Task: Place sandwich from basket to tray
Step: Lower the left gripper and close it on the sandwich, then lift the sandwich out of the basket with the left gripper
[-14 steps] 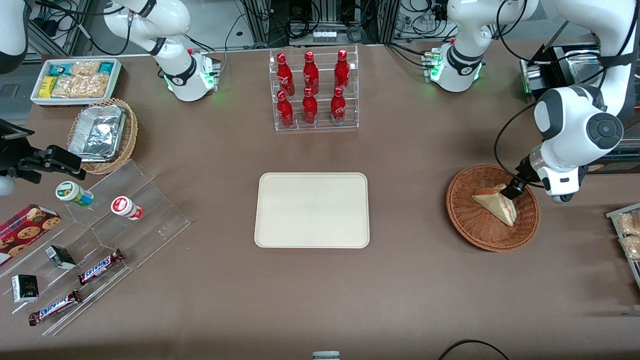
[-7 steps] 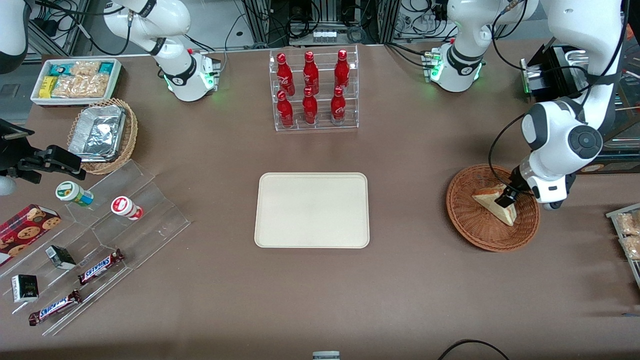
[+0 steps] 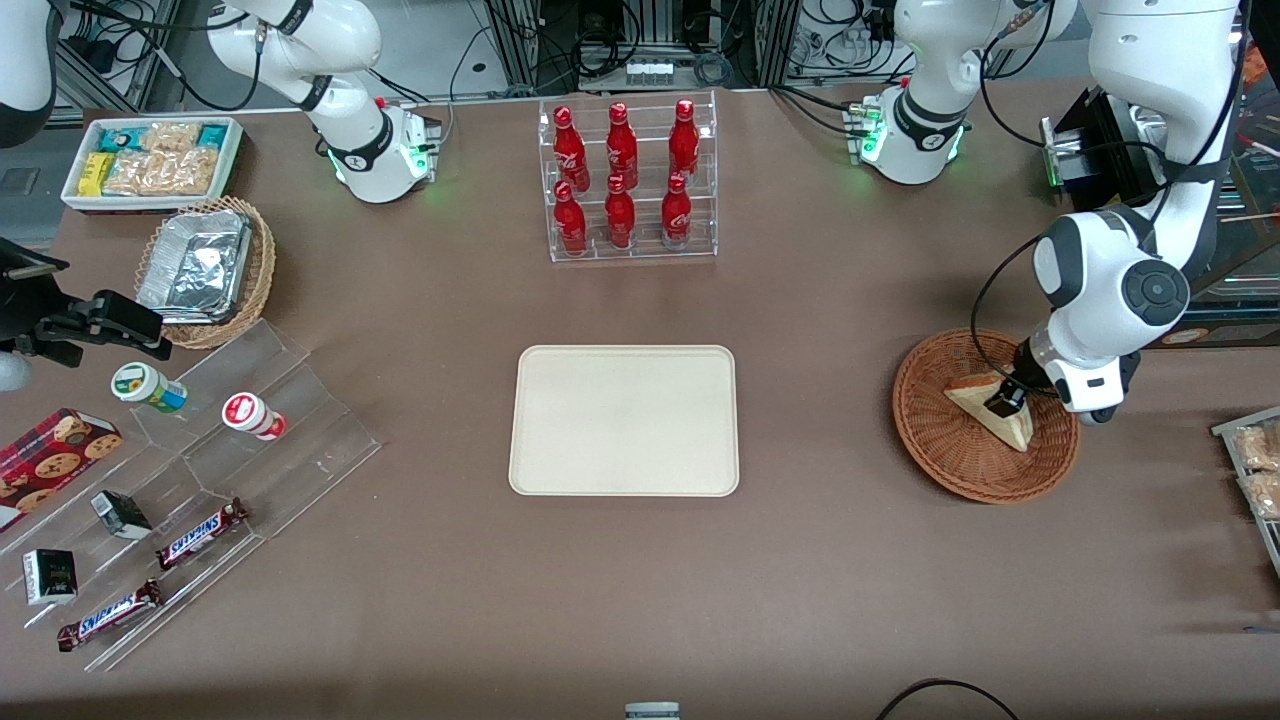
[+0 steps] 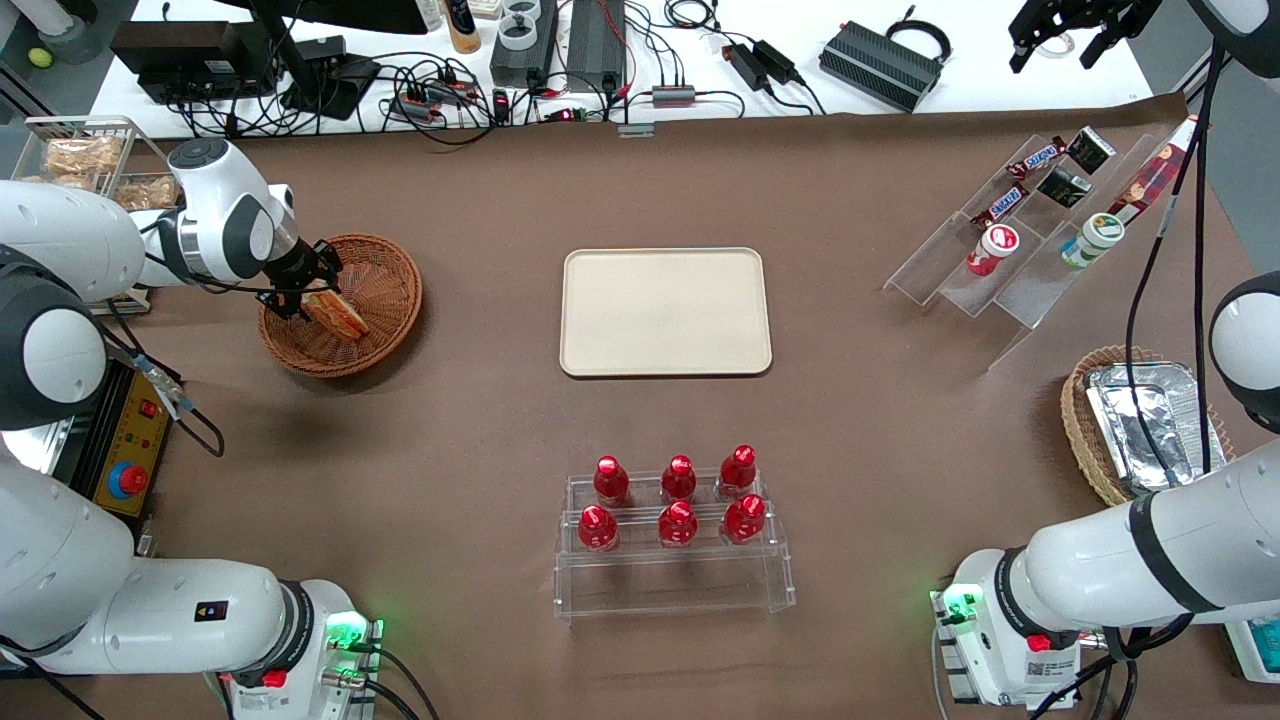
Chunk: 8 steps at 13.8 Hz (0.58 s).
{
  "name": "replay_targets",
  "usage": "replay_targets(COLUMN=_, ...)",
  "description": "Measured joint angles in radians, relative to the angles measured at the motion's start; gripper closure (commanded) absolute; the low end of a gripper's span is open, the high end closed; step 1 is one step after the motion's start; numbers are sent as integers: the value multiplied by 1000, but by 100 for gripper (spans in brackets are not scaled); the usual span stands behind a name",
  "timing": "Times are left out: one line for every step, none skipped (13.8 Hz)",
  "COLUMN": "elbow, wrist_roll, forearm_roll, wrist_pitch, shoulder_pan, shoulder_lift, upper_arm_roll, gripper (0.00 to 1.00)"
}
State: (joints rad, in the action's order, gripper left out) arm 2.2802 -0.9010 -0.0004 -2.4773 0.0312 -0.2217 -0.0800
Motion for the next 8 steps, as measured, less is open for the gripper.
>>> replay_targets(elbow=-6, wrist_roll=-9, forearm_roll=0, wrist_pitch=0, shoulder_pan=4, shoulder_lift=0, upper_arm_roll=2, gripper=99)
replay_targets(elbow=-11, wrist_roll=-14, forearm_roll=0, wrist_pitch=1, shoulder_pan=9, shoulder_lift=1, upper_arm_roll=5, gripper=99)
replay_targets(elbow=-17, wrist_roll=-15, forearm_roll=0, wrist_pitch=11, shoulder_pan=16, shoulder_lift=4, upper_arm_roll=5, gripper=99)
replay_targets(elbow=-30, wrist_roll=-15, forearm_roll=0, wrist_pitch=48, shoulder_pan=21, shoulder_lift=11, upper_arm_roll=7, gripper=99)
replay_targets(elbow=-54, wrist_roll=-14, forearm_roll=0, wrist_pitch=111, shoulder_pan=27, shoulder_lift=23, upper_arm_roll=8, gripper=99)
replay_targets(elbow=-90, wrist_roll=-11, forearm_roll=2, wrist_pitch=198, shoulder_pan=37, shoulder_lift=41, upper_arm_roll=8, gripper=98)
replay_targets(elbow=-137, wrist_roll=-3, forearm_roll=2, wrist_pitch=294, shoulder_pan=50, shoulder_lift=63, upper_arm_roll=9, gripper=98)
replay_targets(elbow=-192, wrist_roll=8, forearm_roll=3, wrist_pitch=397, shoulder_pan=67, shoulder_lift=88, upper_arm_roll=10, gripper=98)
